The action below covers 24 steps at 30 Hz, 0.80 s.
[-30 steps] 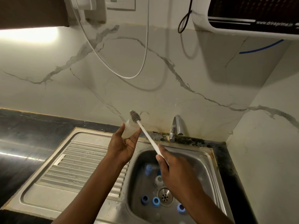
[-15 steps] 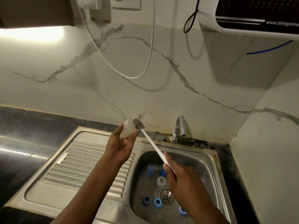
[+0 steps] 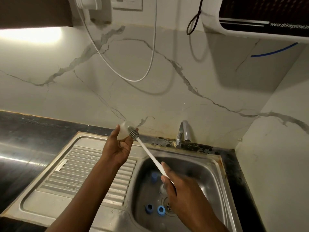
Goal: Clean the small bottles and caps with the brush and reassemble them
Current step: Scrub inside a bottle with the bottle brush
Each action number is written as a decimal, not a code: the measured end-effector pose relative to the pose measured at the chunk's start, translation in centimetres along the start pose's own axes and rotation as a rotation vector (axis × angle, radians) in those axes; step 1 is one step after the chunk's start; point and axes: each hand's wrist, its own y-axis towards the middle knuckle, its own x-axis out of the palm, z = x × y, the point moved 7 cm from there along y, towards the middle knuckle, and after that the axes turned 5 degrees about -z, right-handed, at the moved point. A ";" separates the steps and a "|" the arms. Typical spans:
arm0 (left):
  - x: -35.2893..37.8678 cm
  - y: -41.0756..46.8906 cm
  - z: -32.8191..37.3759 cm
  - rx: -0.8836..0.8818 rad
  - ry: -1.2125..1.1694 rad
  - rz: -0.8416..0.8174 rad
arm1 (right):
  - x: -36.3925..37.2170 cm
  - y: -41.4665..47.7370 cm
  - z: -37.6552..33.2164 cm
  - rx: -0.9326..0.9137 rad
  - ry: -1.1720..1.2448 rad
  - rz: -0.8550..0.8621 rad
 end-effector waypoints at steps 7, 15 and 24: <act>-0.9 -1.3 1.3 0.032 0.400 0.012 | -3.4 0.1 3.0 0.033 -0.029 0.091; -0.5 -3.0 0.0 0.036 0.682 -0.030 | -3.4 -0.2 1.6 -0.062 -0.061 0.141; 0.4 -3.8 -1.0 0.088 1.192 -0.072 | -3.5 1.3 1.5 -0.050 -0.085 0.153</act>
